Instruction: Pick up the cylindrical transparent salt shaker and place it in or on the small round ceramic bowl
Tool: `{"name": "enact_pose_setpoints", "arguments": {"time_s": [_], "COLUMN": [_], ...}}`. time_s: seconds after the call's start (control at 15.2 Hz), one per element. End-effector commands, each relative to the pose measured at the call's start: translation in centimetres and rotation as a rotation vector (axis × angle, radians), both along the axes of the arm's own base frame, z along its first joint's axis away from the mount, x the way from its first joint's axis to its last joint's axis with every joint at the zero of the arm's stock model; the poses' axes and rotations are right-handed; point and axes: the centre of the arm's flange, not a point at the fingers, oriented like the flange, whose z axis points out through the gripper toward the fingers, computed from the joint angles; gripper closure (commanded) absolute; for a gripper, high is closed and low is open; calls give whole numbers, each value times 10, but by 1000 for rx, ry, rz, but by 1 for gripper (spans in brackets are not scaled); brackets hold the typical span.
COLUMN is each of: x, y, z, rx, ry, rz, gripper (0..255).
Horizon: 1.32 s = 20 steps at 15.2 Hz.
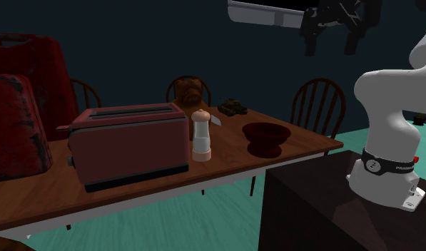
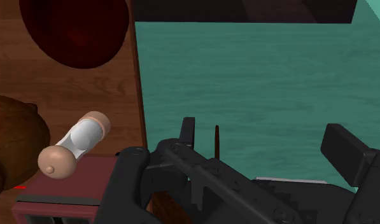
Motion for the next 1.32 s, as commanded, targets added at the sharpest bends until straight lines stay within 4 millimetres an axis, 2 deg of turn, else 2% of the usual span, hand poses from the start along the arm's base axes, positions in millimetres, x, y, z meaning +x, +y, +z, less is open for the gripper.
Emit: {"name": "enact_pose_setpoints", "arguments": {"time_s": [0.0,1.25], "x": [0,112], "y": [0,-223], "z": [0,-92], "rx": [0,117], "ry": [0,7], "rz": [0,-29], "gripper": [0,0]}}
